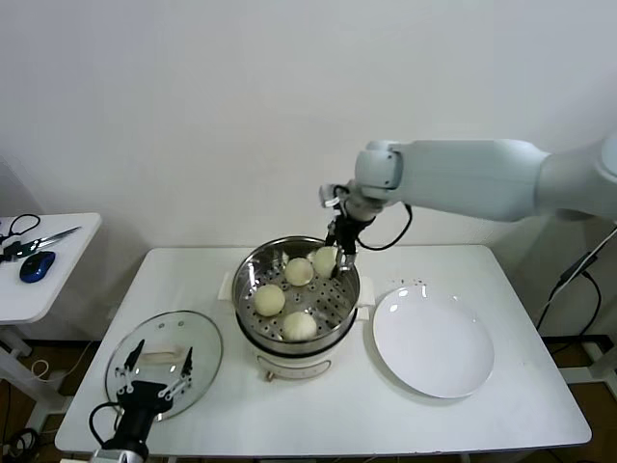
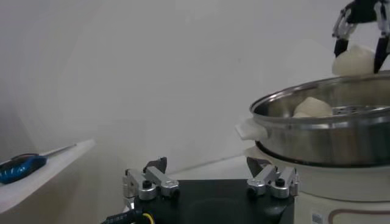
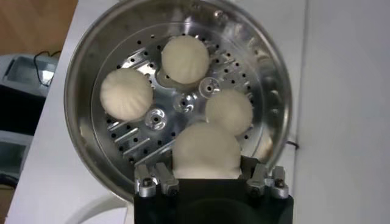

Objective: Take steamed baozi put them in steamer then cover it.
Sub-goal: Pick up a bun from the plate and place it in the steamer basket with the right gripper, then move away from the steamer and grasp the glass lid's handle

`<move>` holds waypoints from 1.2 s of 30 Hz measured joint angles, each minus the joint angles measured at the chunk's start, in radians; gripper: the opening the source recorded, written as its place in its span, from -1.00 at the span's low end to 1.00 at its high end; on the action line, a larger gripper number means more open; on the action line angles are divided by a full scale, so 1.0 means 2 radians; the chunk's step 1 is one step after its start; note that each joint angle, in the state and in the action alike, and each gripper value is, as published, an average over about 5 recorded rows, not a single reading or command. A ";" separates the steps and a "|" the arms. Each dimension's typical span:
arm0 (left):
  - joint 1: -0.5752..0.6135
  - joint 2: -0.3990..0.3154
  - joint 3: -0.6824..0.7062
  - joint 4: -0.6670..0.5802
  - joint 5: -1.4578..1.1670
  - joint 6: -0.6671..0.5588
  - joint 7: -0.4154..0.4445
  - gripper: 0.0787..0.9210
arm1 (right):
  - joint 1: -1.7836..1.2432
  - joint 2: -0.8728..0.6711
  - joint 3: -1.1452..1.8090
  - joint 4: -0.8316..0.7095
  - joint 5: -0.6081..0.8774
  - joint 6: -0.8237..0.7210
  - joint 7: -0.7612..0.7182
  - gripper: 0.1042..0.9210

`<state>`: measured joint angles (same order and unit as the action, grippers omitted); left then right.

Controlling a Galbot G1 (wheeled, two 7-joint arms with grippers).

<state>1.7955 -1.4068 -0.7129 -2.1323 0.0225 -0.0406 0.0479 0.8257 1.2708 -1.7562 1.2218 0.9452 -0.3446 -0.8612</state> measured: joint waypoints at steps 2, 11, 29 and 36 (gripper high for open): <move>0.000 0.002 -0.001 0.001 -0.001 0.000 0.000 0.77 | -0.006 0.008 -0.006 -0.002 0.001 -0.001 0.003 0.47; -0.003 0.004 -0.005 0.007 -0.004 -0.001 0.000 0.77 | -0.032 0.026 -0.020 -0.012 -0.006 -0.006 0.010 0.47; -0.012 0.003 -0.006 0.011 0.001 0.003 -0.001 0.77 | -0.037 0.017 0.001 -0.012 -0.026 -0.005 -0.006 0.76; -0.008 0.004 -0.007 0.008 0.004 0.003 -0.002 0.77 | -0.019 -0.013 0.026 0.003 -0.028 0.013 -0.014 0.76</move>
<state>1.7793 -1.3994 -0.7278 -2.1160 0.0298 -0.0347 0.0438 0.7882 1.2447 -1.7037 1.2276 0.8882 -0.3193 -0.8886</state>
